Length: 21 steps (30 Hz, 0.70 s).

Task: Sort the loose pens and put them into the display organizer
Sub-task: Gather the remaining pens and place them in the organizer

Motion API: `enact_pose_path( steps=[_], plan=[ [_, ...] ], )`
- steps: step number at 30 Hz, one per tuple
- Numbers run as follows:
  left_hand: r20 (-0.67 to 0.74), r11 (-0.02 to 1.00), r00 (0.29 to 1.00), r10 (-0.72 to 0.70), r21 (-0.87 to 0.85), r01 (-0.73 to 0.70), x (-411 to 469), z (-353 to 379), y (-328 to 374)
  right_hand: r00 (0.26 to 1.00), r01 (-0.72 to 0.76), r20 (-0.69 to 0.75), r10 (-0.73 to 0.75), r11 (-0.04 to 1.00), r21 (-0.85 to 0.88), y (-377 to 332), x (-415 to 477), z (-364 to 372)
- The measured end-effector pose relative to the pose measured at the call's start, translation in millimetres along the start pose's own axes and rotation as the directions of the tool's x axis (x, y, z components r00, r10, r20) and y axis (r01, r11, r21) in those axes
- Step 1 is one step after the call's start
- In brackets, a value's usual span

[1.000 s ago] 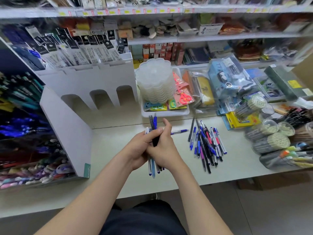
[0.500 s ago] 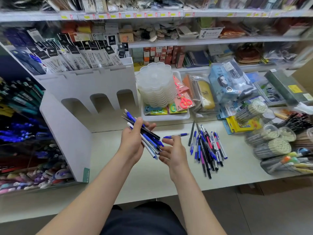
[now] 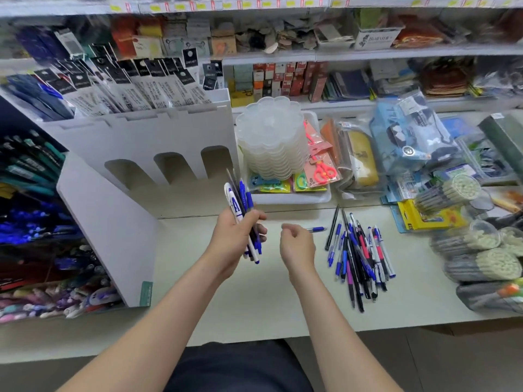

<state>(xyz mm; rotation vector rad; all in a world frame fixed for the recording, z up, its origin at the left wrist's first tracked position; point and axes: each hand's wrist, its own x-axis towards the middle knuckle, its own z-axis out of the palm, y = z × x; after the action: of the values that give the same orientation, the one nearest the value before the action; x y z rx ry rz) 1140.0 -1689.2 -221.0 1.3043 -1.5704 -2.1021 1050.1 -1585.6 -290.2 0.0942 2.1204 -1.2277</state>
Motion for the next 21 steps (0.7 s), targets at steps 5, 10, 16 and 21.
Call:
enact_pose_path(
  steps=[5, 10, 16, 21],
  plan=[
    [0.131, 0.981, 0.985, -0.11, -0.145, 0.129, 3.1, -18.6, 4.9, 0.989, 0.128, 0.023, -0.143, 0.787, -0.603, 33.7, 57.5, -7.0],
    [0.155, 0.973, 0.978, -0.14, -0.16, 0.165, 7.8, -29.8, 5.8, 0.973, 0.165, 0.009, -0.23, 0.668, -0.726, 38.2, 66.9, -1.0],
    [0.099, 0.966, 0.984, -0.148, -0.201, 0.166, 14.7, -33.9, 6.9, 0.936, 0.349, 0.098, -0.339, 0.845, -0.406, 8.7, 23.2, 7.3],
    [0.034, 0.964, 0.99, -0.135, -0.225, 0.14, 10.5, -31.3, 8.4, 0.881, 0.466, 0.104, -0.462, 0.884, -0.025, -34.9, -44.1, 4.4]
  ],
)
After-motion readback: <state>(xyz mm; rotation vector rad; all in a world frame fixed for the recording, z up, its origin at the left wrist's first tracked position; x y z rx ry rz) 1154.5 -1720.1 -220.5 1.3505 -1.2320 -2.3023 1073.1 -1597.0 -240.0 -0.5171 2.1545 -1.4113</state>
